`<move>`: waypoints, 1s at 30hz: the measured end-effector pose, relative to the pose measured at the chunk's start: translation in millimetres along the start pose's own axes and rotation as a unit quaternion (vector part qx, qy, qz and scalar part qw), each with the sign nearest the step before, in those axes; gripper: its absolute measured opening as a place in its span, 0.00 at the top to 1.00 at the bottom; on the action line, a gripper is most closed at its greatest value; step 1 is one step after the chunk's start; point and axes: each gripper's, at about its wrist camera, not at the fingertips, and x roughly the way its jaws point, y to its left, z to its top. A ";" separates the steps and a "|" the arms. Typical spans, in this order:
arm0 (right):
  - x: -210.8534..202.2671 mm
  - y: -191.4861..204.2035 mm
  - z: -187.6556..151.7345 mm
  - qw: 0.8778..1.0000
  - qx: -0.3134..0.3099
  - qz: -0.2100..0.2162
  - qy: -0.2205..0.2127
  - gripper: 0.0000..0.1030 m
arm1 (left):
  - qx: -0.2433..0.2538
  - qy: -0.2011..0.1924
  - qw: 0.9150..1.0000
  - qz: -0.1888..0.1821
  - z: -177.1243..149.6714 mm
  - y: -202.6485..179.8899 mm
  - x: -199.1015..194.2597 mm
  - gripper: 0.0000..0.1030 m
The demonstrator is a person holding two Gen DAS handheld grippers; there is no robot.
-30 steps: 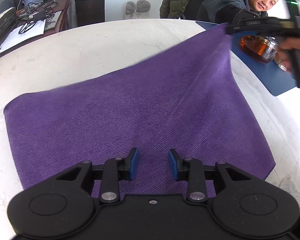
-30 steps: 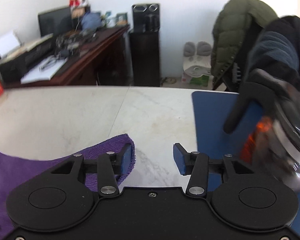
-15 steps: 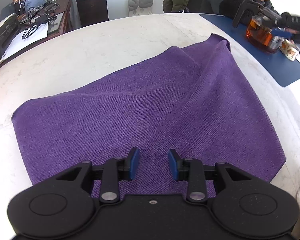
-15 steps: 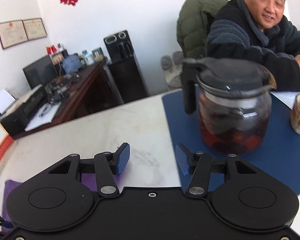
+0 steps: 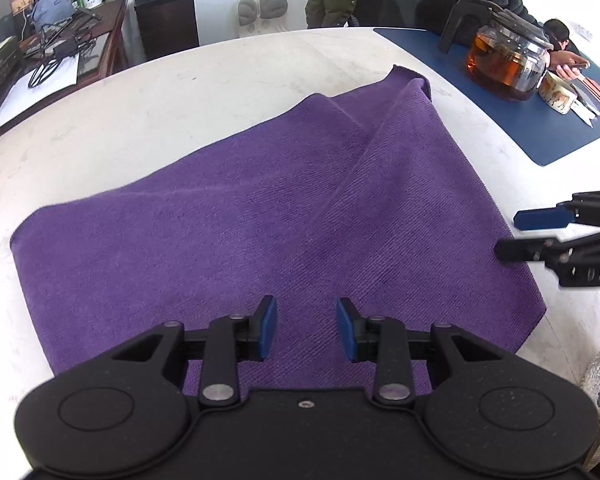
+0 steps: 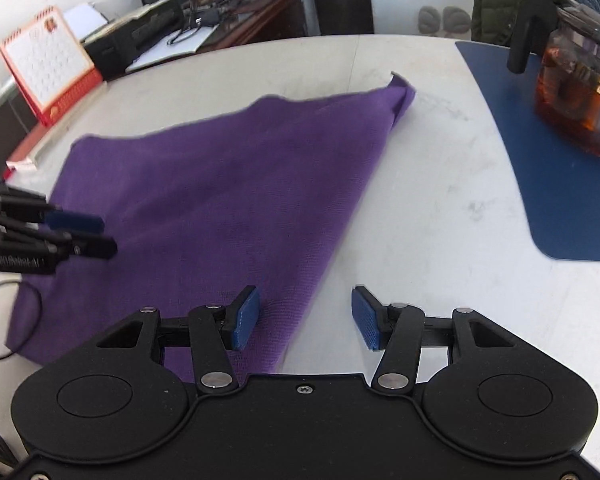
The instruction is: Fold towel
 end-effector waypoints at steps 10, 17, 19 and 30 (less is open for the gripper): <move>-16.6 22.9 20.2 0.999 -0.037 0.021 -0.011 0.95 | -0.025 -0.013 1.000 -0.008 -13.5 4.9 0.2 0.69; -23.0 96.7 70.3 0.981 -0.157 0.083 -0.075 0.91 | -0.045 -0.025 0.998 -0.022 -17.1 11.2 -1.1 0.69; -16.9 112.7 71.7 0.976 -0.175 0.106 -0.075 0.77 | -0.049 -0.029 0.998 -0.025 -18.2 12.3 -1.6 0.69; -33.6 46.1 63.6 0.985 -0.008 0.155 -0.080 0.51 | -0.050 -0.035 0.997 -0.037 -19.2 16.9 -2.7 0.69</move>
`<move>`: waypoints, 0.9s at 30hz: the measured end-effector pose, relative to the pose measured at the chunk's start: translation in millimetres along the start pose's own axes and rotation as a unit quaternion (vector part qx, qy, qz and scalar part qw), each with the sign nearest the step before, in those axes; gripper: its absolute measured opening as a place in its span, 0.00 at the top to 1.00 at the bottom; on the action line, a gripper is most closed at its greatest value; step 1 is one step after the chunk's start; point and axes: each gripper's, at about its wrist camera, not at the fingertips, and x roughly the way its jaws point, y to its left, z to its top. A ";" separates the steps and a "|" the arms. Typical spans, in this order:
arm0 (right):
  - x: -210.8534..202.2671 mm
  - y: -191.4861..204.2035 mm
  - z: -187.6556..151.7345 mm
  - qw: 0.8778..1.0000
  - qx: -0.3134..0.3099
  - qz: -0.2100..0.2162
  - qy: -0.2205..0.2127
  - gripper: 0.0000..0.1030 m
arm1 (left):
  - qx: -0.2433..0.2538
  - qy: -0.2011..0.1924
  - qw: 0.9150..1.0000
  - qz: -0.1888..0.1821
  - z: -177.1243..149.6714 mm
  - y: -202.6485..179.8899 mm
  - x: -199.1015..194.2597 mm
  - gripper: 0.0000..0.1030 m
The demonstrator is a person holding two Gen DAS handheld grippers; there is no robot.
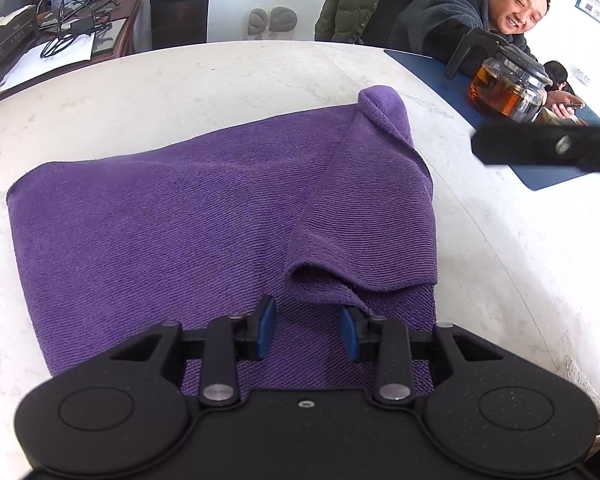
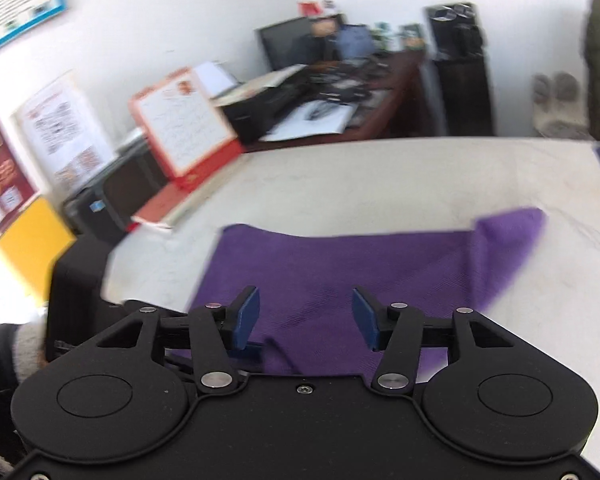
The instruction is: Fold towel
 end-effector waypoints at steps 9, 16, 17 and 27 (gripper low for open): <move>24.3 -74.9 -40.3 0.979 0.198 -0.030 0.049 0.51 | 0.005 0.000 1.000 -0.003 -0.4 1.2 0.5 0.68; 48.2 -99.2 -19.4 0.985 0.170 -0.037 0.008 0.51 | 0.010 0.003 1.000 -0.004 0.0 1.1 0.3 0.67; 53.0 -101.9 -17.6 0.985 0.167 -0.039 0.014 0.54 | 0.010 0.003 1.000 -0.004 0.2 1.1 0.3 0.67; 51.9 -101.4 -30.8 0.981 0.193 0.007 0.038 0.93 | 0.004 0.002 1.000 -0.003 -0.1 1.2 0.6 0.67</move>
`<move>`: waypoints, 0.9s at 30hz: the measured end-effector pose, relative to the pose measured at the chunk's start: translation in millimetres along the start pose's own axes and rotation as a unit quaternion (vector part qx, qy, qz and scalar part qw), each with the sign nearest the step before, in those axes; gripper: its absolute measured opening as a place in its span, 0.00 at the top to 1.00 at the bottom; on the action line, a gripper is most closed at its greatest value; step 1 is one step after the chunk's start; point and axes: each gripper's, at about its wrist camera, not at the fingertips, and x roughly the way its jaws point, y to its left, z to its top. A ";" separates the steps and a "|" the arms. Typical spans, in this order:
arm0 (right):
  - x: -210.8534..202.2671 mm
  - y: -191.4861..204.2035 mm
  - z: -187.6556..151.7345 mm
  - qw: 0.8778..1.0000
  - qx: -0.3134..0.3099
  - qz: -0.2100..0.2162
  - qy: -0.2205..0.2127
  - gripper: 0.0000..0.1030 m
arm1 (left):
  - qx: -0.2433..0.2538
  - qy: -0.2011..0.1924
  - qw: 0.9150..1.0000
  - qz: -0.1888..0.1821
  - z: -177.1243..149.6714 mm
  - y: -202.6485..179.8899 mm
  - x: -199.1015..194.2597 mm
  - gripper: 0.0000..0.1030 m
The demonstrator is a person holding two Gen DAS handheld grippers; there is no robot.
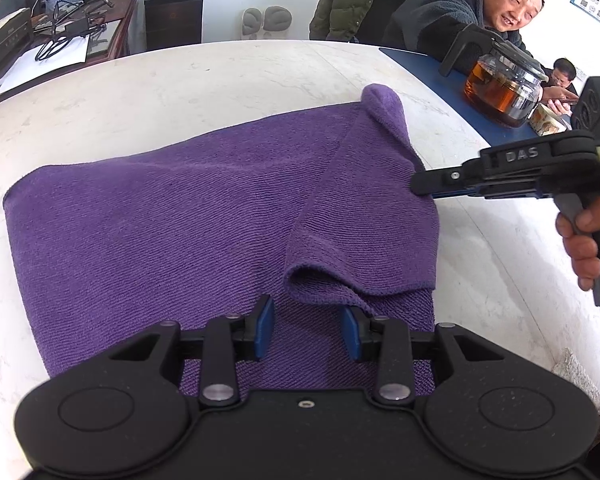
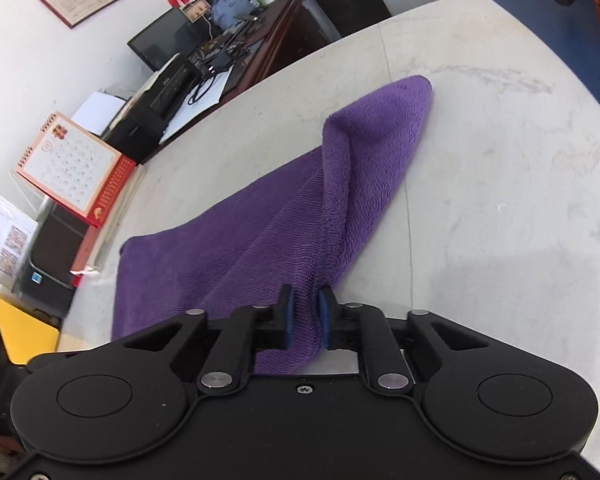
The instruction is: Fold towel
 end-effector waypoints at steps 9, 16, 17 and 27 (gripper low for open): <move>-24.4 -2.5 9.2 0.999 0.027 0.037 -0.018 0.95 | 0.005 0.002 1.000 0.005 0.6 -2.5 0.4 0.66; -89.1 -15.9 30.3 1.000 0.011 0.000 -0.023 0.95 | 0.018 0.007 1.000 0.011 1.4 -5.7 0.8 0.66; -95.2 -20.2 32.0 1.000 0.007 -0.012 -0.019 0.95 | 0.024 0.009 1.000 0.013 1.5 -7.2 0.9 0.66; -109.6 -71.2 27.2 0.987 -0.022 -0.148 0.054 0.96 | 0.055 0.027 0.998 0.027 3.2 -15.7 2.7 0.66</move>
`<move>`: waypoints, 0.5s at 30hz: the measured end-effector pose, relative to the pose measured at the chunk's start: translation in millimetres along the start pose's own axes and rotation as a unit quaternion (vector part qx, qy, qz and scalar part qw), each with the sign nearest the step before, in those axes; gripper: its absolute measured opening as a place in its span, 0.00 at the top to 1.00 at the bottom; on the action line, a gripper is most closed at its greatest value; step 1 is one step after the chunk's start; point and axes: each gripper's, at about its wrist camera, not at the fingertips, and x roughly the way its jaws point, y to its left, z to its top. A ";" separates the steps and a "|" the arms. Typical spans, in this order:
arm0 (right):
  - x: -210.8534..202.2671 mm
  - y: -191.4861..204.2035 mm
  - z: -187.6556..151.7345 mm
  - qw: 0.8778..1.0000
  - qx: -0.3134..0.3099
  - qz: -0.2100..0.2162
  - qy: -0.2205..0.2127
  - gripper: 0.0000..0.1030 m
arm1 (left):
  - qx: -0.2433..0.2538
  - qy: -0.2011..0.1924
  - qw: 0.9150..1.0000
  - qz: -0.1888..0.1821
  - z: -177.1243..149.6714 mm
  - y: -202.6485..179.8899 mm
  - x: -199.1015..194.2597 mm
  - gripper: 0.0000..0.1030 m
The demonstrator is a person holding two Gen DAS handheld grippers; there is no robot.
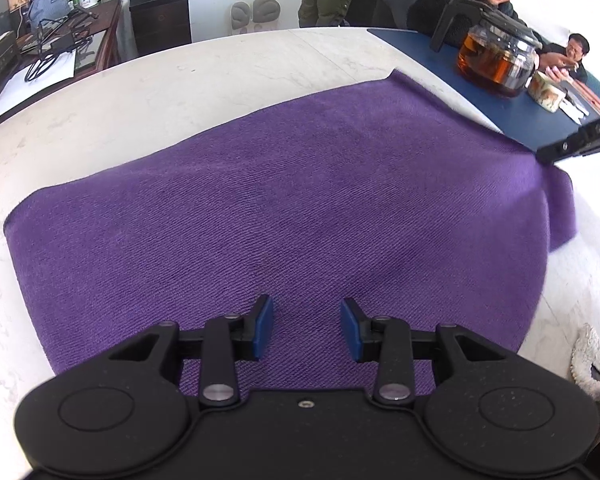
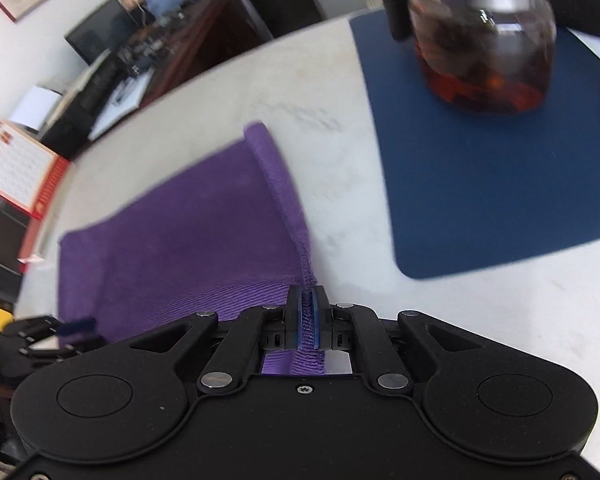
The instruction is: Fold towel
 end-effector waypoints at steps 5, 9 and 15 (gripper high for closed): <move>6.3 1.3 -14.2 0.998 -0.035 -0.056 -0.004 0.93 | 0.005 0.005 1.000 0.008 0.0 -1.9 1.2 0.66; -7.1 -7.7 -24.7 0.996 -0.037 -0.078 -0.031 0.90 | 0.010 0.008 1.000 0.014 0.1 -4.4 1.8 0.66; -30.0 17.1 -66.5 0.991 -0.116 -0.039 -0.051 0.89 | 0.006 0.010 1.000 0.022 1.1 -7.2 2.5 0.65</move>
